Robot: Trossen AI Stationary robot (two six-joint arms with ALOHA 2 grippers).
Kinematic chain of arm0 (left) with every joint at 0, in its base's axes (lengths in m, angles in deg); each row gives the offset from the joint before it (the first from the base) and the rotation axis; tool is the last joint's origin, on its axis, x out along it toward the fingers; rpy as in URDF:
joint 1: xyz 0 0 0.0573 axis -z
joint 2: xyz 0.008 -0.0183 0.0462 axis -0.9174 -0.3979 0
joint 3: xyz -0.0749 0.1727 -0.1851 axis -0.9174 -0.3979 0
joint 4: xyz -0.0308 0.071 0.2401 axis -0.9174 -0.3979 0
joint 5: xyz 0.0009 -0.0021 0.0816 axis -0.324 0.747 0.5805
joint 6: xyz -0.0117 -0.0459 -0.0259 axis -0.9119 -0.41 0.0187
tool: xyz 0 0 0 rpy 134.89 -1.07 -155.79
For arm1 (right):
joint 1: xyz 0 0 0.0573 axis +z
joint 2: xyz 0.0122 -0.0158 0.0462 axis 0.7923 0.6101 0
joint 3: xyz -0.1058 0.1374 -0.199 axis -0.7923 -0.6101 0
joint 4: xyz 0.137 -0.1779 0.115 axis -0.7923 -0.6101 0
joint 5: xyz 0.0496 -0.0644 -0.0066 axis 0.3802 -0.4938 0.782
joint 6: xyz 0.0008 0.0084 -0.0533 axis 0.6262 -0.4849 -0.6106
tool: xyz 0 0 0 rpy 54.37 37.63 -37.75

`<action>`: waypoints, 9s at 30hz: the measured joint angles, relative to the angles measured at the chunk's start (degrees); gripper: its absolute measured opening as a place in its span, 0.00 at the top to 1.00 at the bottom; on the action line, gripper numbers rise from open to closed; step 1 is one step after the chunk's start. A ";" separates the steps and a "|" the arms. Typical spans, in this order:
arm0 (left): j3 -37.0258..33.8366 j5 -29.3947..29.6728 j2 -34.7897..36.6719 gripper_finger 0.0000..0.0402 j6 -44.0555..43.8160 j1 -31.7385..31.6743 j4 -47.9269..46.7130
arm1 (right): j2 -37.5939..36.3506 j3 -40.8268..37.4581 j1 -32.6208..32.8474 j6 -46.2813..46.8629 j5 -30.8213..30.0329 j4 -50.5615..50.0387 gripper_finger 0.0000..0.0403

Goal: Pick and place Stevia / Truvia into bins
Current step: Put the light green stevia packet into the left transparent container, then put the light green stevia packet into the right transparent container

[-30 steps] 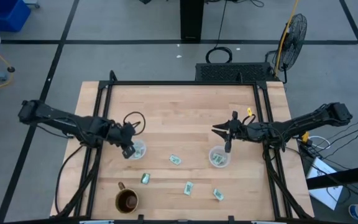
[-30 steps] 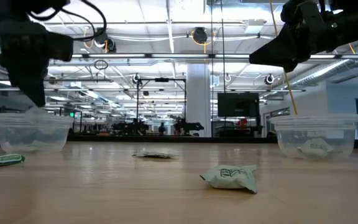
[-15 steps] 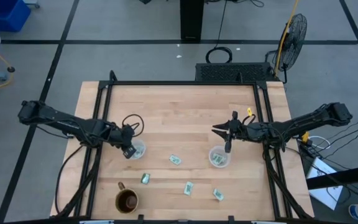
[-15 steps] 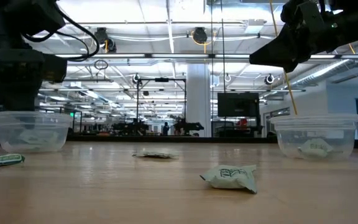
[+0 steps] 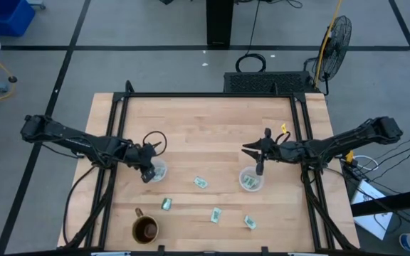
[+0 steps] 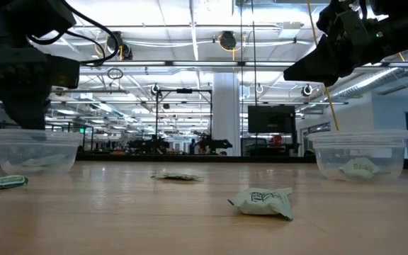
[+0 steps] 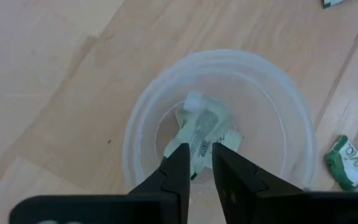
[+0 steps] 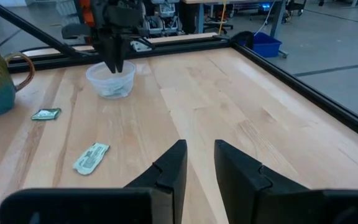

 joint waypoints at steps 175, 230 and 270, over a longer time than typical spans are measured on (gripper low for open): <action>20.80 0.81 -40.69 0.68 48.26 -19.40 14.34 | 0.00 -0.02 -9.75 -16.76 9.05 8.55 0.57; 12.20 0.70 -15.03 0.82 14.42 0.98 -9.83 | 0.02 -0.02 -9.75 -13.93 9.04 5.60 0.57; 25.24 0.56 -23.64 0.86 45.34 0.80 -1.74 | 1.16 10.71 -3.29 -21.71 13.43 3.55 0.53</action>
